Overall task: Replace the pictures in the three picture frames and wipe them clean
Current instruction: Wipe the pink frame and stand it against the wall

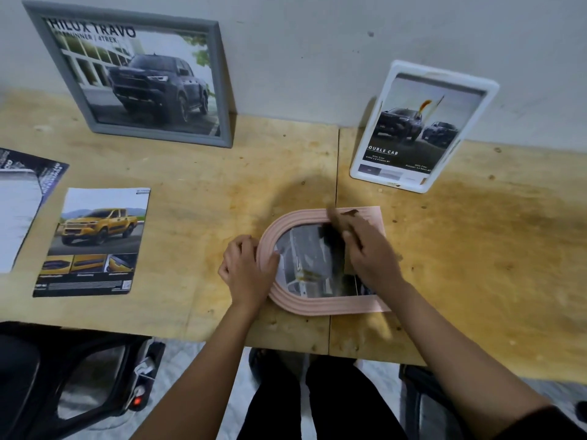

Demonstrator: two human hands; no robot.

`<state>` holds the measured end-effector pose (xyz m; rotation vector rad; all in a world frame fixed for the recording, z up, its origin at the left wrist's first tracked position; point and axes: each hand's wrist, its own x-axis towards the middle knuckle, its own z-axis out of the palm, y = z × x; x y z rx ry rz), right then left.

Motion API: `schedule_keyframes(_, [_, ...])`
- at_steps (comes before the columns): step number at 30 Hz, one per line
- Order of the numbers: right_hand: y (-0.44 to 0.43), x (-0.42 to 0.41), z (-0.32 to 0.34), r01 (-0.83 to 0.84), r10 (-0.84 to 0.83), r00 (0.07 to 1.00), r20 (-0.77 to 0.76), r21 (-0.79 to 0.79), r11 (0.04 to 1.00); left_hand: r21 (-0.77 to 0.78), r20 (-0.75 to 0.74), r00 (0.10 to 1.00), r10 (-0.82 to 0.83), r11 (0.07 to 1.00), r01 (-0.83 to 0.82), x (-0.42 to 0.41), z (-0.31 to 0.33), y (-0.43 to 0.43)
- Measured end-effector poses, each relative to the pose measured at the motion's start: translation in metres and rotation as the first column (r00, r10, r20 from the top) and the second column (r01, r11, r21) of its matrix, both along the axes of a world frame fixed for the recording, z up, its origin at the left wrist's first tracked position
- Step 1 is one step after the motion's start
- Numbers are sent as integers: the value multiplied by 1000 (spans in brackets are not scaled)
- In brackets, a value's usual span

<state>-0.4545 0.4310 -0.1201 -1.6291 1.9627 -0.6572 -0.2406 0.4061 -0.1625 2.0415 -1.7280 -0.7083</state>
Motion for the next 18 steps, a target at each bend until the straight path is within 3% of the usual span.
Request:
schedule_keyframes(4, [-2, 31, -28, 32, -31, 998, -50, 19, 999, 72, 133, 976, -172, 984, 163, 3, -8, -4])
schedule_keyframes(7, [3, 51, -35, -133, 129, 984, -124, -18, 991, 159, 211, 936, -280, 955, 250, 4, -11, -5])
schedule_keyframes(12, [10, 57, -37, -332, 330, 933, -143, 7, 943, 174, 196, 939, -284, 952, 252, 3, -7, -4])
schedule_keyframes(18, [21, 32, -35, -593, 593, 802, -74, 26, 805, 163, 197, 948, -252, 961, 222, 1, -6, -4])
